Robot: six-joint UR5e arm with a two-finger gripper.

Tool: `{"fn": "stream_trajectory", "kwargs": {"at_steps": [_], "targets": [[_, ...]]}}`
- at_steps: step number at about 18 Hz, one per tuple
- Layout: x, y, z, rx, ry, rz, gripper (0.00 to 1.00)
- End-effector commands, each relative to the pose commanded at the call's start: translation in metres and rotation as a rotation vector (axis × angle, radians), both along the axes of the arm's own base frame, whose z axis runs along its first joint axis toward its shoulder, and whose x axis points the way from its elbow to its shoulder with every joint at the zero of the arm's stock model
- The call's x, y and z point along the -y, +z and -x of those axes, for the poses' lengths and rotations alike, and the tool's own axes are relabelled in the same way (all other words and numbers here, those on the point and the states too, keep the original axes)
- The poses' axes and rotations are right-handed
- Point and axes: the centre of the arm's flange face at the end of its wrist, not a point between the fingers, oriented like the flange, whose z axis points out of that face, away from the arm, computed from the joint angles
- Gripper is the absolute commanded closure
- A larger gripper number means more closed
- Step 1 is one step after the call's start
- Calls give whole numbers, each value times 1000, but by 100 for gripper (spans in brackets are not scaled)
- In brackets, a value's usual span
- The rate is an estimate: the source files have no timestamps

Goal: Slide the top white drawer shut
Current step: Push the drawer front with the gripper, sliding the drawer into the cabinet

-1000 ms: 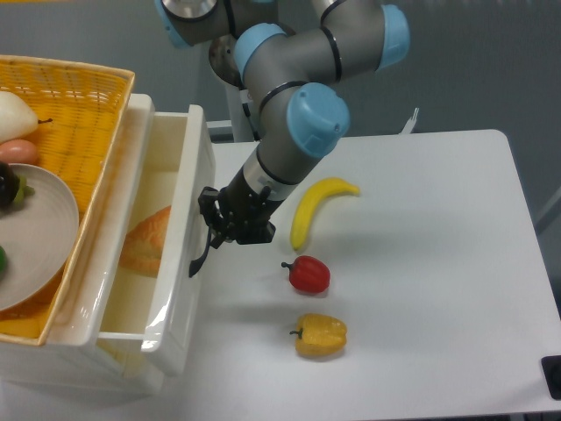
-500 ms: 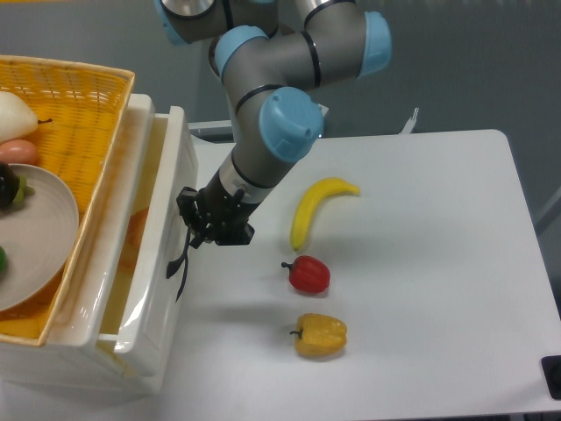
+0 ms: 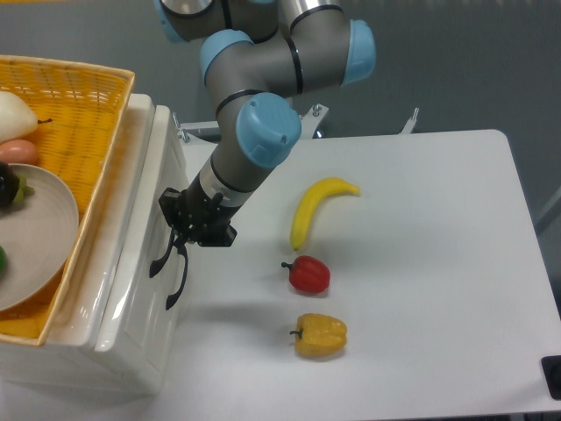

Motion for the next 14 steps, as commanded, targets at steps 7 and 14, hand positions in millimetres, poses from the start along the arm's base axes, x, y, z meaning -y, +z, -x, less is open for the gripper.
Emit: {"fn": "stream_trajectory", "kwargs": {"at_steps": [7,14], "targets": [[-16,1,-6,2,-5,2,94],[-20,-1,-2,-1,-4,3,86]]}}
